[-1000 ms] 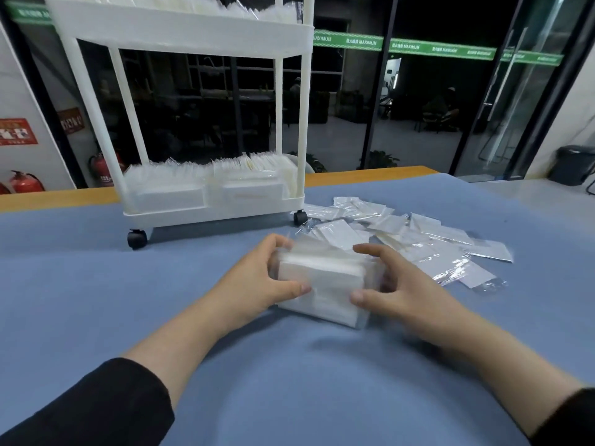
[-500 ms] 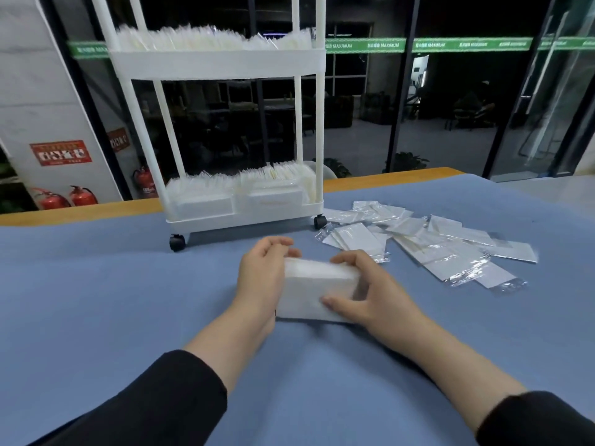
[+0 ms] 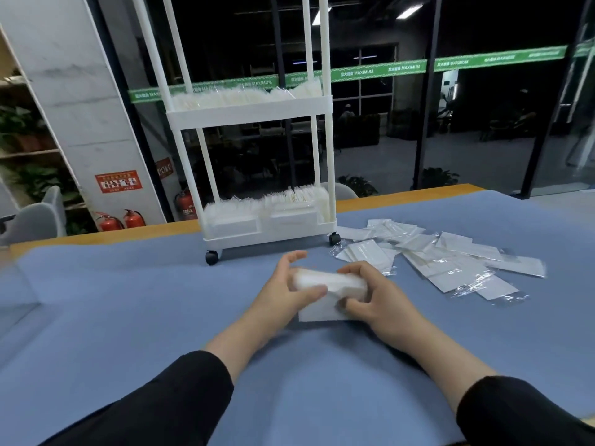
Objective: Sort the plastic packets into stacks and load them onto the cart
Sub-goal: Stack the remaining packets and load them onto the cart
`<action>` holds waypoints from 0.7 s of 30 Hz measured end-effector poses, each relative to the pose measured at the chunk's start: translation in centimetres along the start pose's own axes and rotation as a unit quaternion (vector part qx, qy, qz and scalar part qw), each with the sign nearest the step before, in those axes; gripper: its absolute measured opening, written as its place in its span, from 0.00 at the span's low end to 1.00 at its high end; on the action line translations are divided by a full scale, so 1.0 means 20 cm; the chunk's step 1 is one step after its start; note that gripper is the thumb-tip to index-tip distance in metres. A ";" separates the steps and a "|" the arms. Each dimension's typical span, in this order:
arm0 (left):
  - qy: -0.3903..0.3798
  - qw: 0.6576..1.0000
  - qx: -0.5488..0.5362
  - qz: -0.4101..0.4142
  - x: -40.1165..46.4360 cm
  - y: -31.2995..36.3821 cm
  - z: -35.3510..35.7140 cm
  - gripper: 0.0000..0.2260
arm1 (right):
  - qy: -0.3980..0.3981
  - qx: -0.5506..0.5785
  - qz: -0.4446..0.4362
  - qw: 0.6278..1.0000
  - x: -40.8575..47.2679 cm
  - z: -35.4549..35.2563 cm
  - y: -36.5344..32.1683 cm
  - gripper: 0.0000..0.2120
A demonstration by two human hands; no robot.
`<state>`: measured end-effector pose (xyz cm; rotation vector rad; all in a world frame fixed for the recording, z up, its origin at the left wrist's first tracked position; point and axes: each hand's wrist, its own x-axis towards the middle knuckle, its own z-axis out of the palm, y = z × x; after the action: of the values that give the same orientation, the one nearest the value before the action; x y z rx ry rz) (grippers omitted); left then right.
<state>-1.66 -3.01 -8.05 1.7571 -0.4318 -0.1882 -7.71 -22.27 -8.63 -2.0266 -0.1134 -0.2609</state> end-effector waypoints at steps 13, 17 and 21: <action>0.035 0.998 -0.022 0.053 -0.40 0.31 -0.32 0.21 | 0.026 0.135 -0.046 0.989 -0.13 0.10 -0.52 0.18; 0.038 0.993 -0.064 0.094 -0.38 0.42 -0.39 0.23 | 0.024 0.148 -0.050 0.988 -0.10 0.14 -0.71 0.18; 0.039 0.990 -0.088 0.108 -0.25 0.54 -0.54 0.23 | -0.018 0.091 -0.054 0.994 0.00 0.06 -0.88 0.12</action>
<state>-4.51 6.81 4.43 1.5273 -0.5287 -0.0034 -10.86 -13.20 6.09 -1.8462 -0.2599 -0.2719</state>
